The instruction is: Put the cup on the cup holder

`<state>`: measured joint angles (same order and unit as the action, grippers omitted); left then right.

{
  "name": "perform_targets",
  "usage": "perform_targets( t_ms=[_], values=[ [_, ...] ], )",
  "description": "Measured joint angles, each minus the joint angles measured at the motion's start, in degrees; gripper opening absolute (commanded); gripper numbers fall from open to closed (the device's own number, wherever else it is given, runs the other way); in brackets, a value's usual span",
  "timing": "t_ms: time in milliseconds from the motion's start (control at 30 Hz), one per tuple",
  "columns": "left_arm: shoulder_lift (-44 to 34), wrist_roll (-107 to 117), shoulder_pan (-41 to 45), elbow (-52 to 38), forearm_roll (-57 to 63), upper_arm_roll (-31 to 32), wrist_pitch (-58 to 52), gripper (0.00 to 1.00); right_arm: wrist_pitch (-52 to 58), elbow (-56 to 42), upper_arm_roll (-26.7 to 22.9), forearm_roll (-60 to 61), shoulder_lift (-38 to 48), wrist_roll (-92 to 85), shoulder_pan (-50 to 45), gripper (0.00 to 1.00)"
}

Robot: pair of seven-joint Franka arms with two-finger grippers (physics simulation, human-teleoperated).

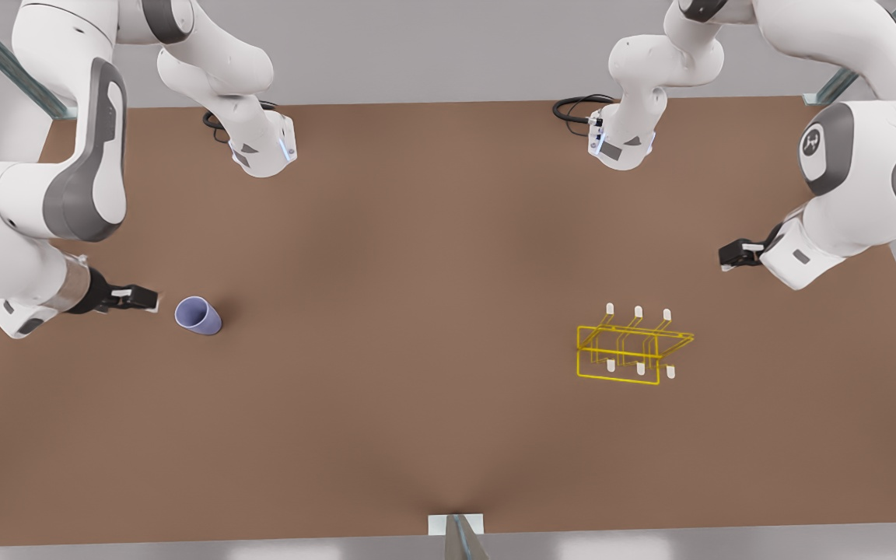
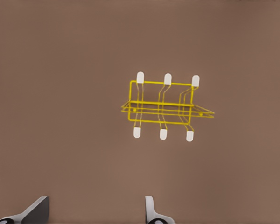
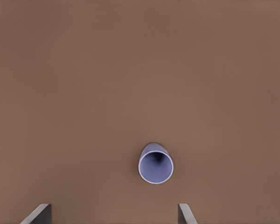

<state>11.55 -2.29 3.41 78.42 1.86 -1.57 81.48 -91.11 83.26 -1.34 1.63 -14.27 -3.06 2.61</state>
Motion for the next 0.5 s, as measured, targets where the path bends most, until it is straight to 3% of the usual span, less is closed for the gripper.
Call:
perform_targets(
  t_ms=[233,500],
  values=[
    [1.5,0.8,0.0,0.5,0.6,-0.1,-2.1,1.00,-3.2,7.6,-0.3,0.0,5.9,0.2,3.3,1.00],
    [1.9,1.4,0.0,1.2,0.8,-0.1,-5.1,1.00,-5.7,4.8,3.4,-0.1,0.0,0.9,-0.5,1.00]
  ],
)
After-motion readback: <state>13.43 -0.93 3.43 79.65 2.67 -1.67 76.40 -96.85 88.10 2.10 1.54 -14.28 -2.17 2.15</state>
